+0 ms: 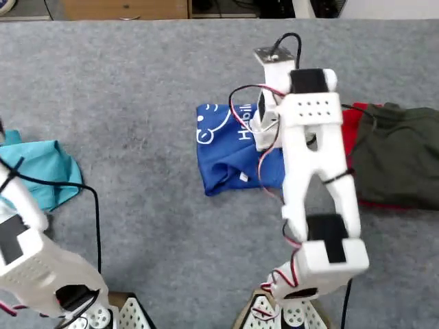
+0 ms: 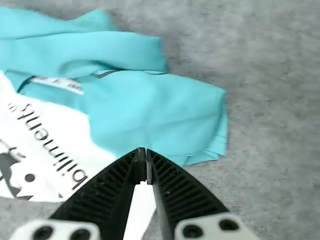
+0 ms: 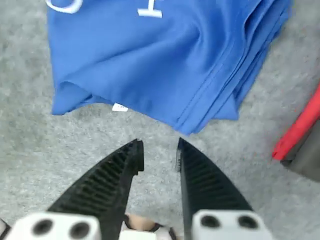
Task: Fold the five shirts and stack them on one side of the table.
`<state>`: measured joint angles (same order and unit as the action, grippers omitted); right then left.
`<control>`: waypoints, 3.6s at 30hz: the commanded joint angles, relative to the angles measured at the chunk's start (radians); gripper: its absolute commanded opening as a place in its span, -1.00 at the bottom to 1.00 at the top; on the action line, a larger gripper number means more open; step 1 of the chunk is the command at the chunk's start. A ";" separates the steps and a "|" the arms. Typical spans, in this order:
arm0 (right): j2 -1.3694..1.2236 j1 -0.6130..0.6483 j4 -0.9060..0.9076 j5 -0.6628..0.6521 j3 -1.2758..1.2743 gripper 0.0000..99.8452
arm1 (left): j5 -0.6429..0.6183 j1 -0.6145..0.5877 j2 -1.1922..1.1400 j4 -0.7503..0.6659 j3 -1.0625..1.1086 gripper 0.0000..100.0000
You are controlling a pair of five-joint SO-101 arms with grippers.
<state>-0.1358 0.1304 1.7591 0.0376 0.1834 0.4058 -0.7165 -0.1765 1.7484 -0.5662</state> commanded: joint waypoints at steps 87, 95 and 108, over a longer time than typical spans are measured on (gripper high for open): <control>-0.544 -0.177 -0.074 -0.060 0.102 -0.78 | 0.009 -0.081 0.048 0.011 -0.003 -0.96; -0.561 -0.185 -0.028 -0.069 0.125 -1.00 | 0.009 -0.081 0.047 0.011 -0.003 -0.96; -0.501 -0.283 0.021 -0.350 0.266 -1.00 | 0.009 -0.081 0.054 0.011 0.040 -0.96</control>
<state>-0.7020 -0.1151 1.7637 -0.2355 0.4043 0.4150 -0.7963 -0.1765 1.7484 -0.5263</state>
